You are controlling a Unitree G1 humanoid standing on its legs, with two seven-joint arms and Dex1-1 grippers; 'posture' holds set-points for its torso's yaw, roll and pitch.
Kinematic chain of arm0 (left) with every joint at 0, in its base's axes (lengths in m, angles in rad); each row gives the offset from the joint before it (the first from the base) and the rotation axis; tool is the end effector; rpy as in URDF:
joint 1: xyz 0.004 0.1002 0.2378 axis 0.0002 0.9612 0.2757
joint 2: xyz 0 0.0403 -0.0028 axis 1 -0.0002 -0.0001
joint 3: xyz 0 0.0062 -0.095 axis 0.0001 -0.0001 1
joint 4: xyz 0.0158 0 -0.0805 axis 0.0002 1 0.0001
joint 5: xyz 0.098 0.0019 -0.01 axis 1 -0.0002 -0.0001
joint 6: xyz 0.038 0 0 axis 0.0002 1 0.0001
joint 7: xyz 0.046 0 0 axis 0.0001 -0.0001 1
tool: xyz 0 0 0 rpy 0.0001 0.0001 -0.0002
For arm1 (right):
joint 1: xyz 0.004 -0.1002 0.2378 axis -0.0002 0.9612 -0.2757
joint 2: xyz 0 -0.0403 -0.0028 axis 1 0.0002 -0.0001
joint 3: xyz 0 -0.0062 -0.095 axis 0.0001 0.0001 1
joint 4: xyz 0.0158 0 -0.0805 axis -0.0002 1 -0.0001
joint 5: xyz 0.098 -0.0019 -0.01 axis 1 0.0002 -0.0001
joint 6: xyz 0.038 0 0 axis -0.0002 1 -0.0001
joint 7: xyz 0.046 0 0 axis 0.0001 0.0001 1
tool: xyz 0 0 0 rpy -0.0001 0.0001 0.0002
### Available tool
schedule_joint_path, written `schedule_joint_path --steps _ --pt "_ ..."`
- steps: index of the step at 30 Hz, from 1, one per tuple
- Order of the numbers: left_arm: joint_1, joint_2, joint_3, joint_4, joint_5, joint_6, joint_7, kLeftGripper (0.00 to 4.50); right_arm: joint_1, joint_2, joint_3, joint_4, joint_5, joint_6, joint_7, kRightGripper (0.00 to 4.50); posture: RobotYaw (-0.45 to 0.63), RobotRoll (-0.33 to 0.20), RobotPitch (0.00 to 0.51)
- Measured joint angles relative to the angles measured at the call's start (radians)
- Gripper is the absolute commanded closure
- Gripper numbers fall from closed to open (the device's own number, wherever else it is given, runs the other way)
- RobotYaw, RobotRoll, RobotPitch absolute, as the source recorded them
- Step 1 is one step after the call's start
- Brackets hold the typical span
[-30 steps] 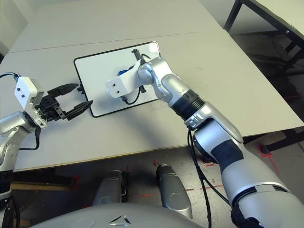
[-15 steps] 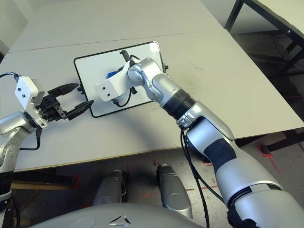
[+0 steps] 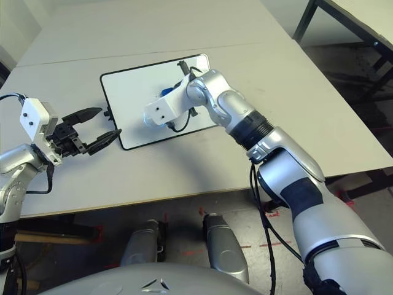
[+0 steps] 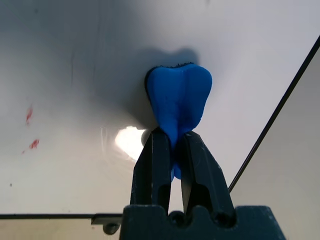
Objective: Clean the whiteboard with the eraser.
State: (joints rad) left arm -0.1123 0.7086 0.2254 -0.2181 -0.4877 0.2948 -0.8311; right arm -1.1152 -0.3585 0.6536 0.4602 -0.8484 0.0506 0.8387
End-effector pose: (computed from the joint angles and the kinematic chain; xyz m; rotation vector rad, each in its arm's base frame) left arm 0.2106 0.2718 0.1665 0.2622 -0.0233 -0.7470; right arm 0.3236 -0.0646 0.2270 -1.8253 -0.0208 0.8126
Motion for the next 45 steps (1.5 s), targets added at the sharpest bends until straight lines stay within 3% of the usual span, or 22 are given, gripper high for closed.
schedule_joint_path --steps 17,25,35,40,45 --pt "-0.019 0.0 -0.002 0.004 0.002 0.0 -0.011 0.0 -0.011 -0.009 -0.026 0.034 0.024 0.026 0.015 4.41 -0.02 0.0 0.122" --pt "-0.039 -0.017 -0.017 0.041 0.011 -0.005 -0.014 0.0 0.055 -0.119 -0.127 -0.156 0.154 0.135 0.241 4.41 -0.05 0.0 0.12" --pt "-0.076 -0.038 -0.049 0.081 0.023 -0.03 -0.026 0.0 0.074 -0.27 -0.277 -0.246 0.311 0.544 0.497 4.41 -0.09 0.0 0.119" --pt "-0.081 -0.046 -0.052 0.089 0.026 -0.044 -0.03 0.0 0.071 -0.301 -0.298 -0.146 0.402 0.742 0.557 4.41 -0.09 0.0 0.119" --pt "-0.09 -0.057 -0.056 0.114 0.034 -0.054 -0.031 0.0 0.02 -0.28 -0.322 0.152 0.453 0.846 0.449 4.41 -0.09 0.0 0.122"
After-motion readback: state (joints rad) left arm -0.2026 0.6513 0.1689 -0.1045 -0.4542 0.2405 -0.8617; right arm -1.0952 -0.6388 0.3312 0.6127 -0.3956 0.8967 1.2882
